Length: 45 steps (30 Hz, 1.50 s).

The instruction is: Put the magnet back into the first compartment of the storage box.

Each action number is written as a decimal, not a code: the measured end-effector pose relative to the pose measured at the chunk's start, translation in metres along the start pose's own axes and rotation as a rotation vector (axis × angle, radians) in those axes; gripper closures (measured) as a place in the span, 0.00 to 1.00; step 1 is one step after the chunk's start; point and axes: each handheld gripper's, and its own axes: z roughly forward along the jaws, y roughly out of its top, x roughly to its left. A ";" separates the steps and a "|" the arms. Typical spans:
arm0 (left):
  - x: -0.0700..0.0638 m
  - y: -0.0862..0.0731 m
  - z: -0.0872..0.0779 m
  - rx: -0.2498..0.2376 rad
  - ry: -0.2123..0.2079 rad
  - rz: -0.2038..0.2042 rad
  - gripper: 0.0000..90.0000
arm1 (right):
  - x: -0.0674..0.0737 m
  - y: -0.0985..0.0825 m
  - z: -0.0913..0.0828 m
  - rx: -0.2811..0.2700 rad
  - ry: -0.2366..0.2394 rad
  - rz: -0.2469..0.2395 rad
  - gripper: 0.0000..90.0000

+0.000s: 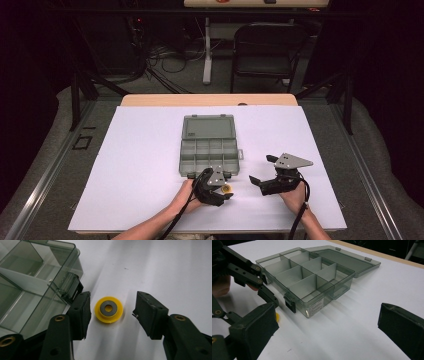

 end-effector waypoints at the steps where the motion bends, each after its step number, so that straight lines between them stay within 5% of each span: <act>1: 0.000 0.000 0.000 -0.002 0.003 -0.005 0.53 | 0.000 0.000 0.000 0.001 0.002 0.001 0.01; 9: 0.005 -0.001 0.003 -0.001 -0.013 -0.019 0.64 | -0.002 0.001 -0.001 -0.004 0.000 0.003 0.02; 29: 0.011 -0.005 0.006 -0.016 -0.032 -0.034 0.70 | 0.000 0.000 -0.003 0.003 0.000 -0.002 0.02; 45: 0.011 -0.007 -0.019 -0.054 -0.021 -0.018 0.70 | -0.004 -0.003 -0.001 0.017 -0.011 0.002 0.02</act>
